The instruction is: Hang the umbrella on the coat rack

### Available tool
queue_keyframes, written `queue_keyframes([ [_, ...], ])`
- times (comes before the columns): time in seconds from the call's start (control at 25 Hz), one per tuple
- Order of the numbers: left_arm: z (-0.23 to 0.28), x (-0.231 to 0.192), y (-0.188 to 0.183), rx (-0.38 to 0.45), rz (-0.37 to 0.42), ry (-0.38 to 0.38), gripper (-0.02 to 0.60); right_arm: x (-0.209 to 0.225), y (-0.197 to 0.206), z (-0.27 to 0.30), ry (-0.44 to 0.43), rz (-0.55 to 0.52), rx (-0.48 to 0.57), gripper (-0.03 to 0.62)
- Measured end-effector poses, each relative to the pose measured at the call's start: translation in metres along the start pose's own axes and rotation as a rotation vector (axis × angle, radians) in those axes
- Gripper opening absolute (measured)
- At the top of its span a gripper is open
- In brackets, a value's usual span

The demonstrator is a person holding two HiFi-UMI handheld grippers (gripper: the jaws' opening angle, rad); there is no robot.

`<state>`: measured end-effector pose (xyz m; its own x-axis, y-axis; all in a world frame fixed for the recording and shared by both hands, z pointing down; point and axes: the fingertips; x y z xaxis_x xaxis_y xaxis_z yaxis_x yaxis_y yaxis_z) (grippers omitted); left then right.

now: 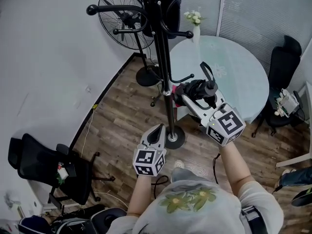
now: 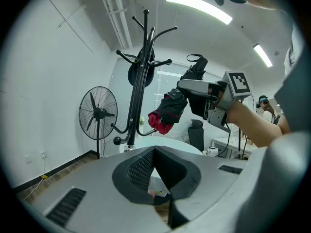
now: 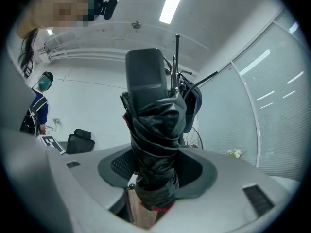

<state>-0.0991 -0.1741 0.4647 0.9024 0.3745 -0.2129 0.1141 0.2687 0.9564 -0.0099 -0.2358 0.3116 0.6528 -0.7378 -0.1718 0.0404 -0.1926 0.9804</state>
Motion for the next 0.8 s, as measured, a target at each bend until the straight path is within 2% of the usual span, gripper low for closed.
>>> queue_keyframes([
  [0.4,0.014,-0.018,0.006,-0.028,-0.003,0.011,0.003,0.02,-0.013,0.023,0.007,-0.029,0.016,0.227],
  [0.8,0.028,-0.049,0.004,-0.034,-0.012,-0.011,0.003,0.041,-0.018,0.044,0.028,-0.04,0.031,0.227],
])
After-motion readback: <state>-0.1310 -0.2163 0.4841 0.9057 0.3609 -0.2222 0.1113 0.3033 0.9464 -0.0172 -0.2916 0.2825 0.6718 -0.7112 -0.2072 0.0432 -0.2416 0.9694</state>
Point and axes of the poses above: the fingertips, and each gripper's own axes: z forward along the fingers, x to its right, y out of its underside, and after that the axes turned 5 degrees about -z, right-handed
